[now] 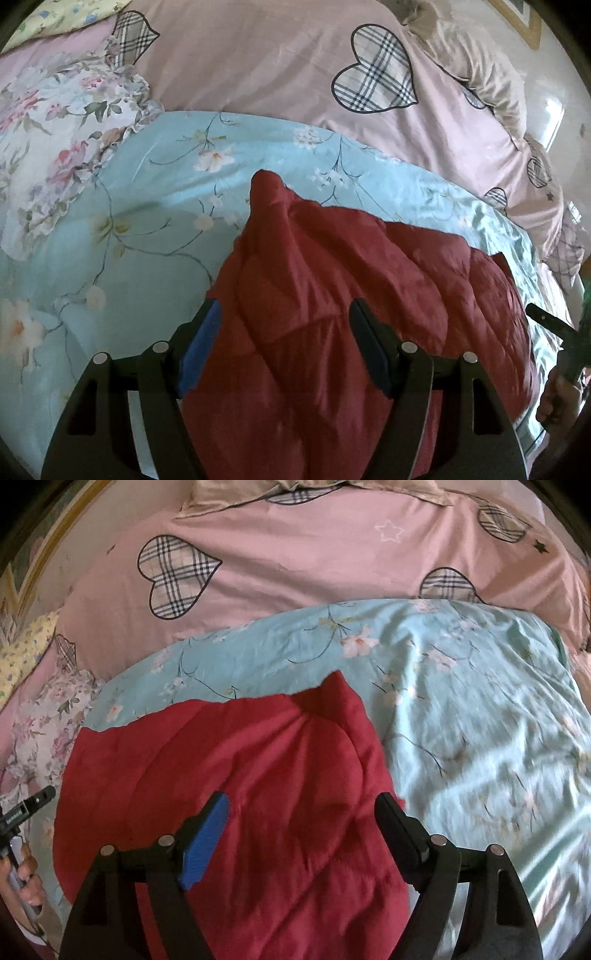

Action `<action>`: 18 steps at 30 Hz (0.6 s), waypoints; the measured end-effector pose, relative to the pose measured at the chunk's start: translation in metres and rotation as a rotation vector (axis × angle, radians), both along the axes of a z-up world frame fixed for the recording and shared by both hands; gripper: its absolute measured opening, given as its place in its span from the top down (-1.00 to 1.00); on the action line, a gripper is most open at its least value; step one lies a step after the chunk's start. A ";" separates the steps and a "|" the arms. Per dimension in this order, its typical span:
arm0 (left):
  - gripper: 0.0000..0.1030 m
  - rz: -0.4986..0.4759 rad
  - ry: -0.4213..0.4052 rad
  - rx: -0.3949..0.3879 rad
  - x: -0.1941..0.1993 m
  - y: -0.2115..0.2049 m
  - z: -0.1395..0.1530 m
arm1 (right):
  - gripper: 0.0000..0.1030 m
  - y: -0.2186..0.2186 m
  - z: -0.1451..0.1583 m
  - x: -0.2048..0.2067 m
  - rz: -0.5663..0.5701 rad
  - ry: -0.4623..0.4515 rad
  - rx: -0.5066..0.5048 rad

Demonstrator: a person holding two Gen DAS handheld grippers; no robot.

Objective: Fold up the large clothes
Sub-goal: 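Press and smooth the folded coat with both open grippers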

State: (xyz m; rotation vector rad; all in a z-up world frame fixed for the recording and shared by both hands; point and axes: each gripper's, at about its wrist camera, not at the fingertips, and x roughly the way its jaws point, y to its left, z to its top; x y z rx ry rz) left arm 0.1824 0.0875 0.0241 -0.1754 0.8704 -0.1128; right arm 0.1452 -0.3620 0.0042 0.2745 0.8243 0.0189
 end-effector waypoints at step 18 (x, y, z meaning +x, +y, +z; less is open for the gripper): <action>-0.39 -0.028 0.027 0.024 -0.075 -0.008 -0.007 | -0.75 0.026 -0.012 -0.108 -0.030 0.013 -0.020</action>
